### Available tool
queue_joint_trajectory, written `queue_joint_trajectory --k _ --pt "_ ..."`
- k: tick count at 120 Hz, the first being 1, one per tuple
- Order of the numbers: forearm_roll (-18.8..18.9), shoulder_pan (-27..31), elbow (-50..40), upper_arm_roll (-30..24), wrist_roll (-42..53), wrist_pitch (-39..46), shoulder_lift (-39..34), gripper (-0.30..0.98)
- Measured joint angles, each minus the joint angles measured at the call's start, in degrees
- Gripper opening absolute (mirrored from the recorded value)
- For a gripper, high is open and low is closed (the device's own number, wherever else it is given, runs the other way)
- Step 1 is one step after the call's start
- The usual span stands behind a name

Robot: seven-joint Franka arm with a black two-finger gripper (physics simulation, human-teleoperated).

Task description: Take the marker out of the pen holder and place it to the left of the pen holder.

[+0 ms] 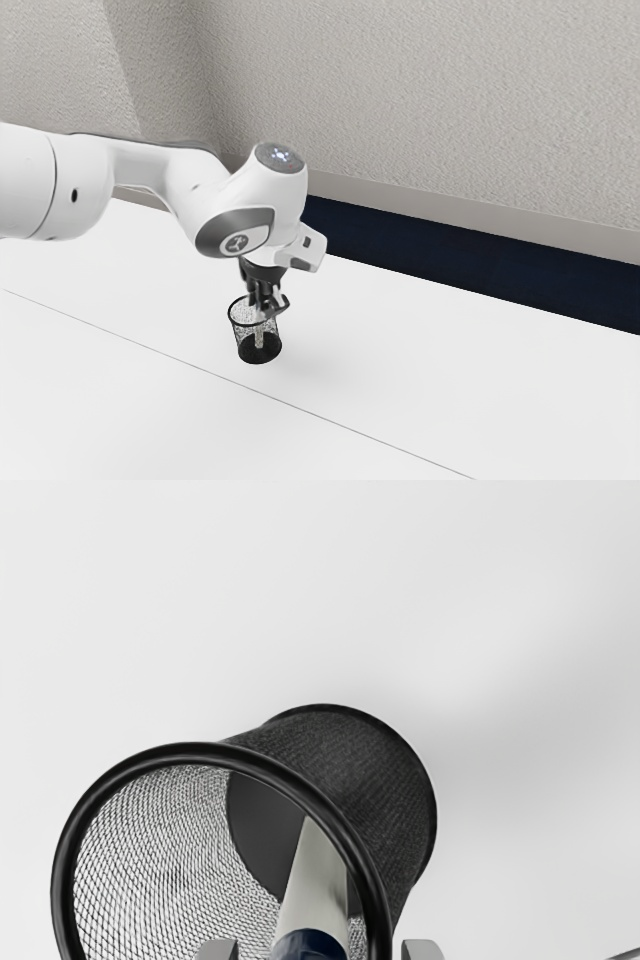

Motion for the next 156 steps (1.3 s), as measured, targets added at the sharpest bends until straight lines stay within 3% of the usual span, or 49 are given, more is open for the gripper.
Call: queue_joint_trajectory --k 43,65,83,95,127,156 --pt "1.0 0.2 -0.2 0.2 -0.8 1.2 -0.3 -0.05" --pt "1.4 1.8 -0.1 1.4 -2.3 0.4 -6.9 -0.08" --pt "-4.7 4.4 1.0 1.5 -4.2 -1.8 -15.7 -0.09" --pt "-7.9 10.8 2.6 1.6 -5.3 -6.3 -17.0 -0.09" --pt "-11.8 25.6 5.7 1.8 -6.7 -22.3 -7.7 -0.1" --pt "-16.8 24.4 14.0 1.9 -6.4 -42.2 6.8 -0.1"
